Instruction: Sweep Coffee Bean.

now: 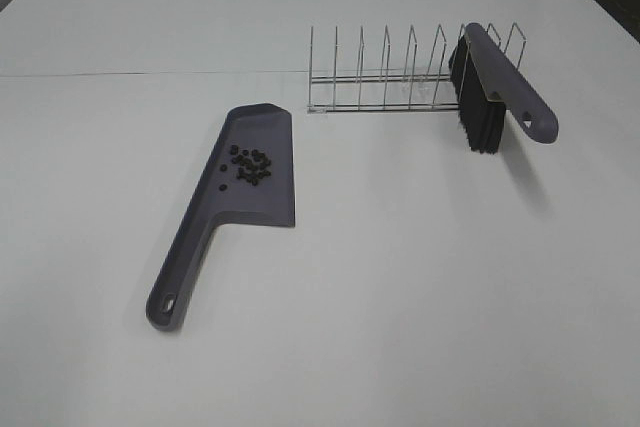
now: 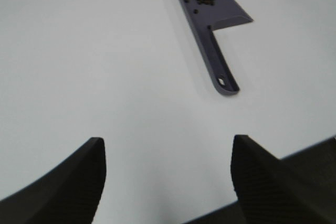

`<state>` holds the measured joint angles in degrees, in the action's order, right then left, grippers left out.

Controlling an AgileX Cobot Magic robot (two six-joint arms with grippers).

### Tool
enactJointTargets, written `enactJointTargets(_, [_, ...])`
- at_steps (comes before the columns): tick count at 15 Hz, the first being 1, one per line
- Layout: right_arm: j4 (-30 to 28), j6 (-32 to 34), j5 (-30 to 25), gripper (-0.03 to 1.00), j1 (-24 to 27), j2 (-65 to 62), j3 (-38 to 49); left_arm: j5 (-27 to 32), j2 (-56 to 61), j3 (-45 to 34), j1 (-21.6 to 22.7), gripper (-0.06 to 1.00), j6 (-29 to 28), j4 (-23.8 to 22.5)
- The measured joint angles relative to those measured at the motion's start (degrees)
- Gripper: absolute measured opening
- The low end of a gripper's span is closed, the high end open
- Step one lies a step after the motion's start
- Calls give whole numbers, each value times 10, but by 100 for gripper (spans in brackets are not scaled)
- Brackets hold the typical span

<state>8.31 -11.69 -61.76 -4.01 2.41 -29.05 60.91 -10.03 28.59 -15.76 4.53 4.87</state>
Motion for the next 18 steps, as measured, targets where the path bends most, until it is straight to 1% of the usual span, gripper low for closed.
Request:
enactJointTargets(1, [0,0,0,78,12,-1,0,0,8,0,20,62,0,0])
enactJointTargets(3, [0,0,1,78,37,-22,0,-1,54,0,83,62,0,-1])
enactJointTargets(5, [1,0,1,78,66,-28,0,-1,102,0,135,62,0,-2])
enactJointTargets(7, [1,0,1,78,67,-28,0,-1,102,0,143,62,0,-2])
enactJointTargets(18, [1,0,1,78,71,-28,0,-1,102,0,144,62,0,-2])
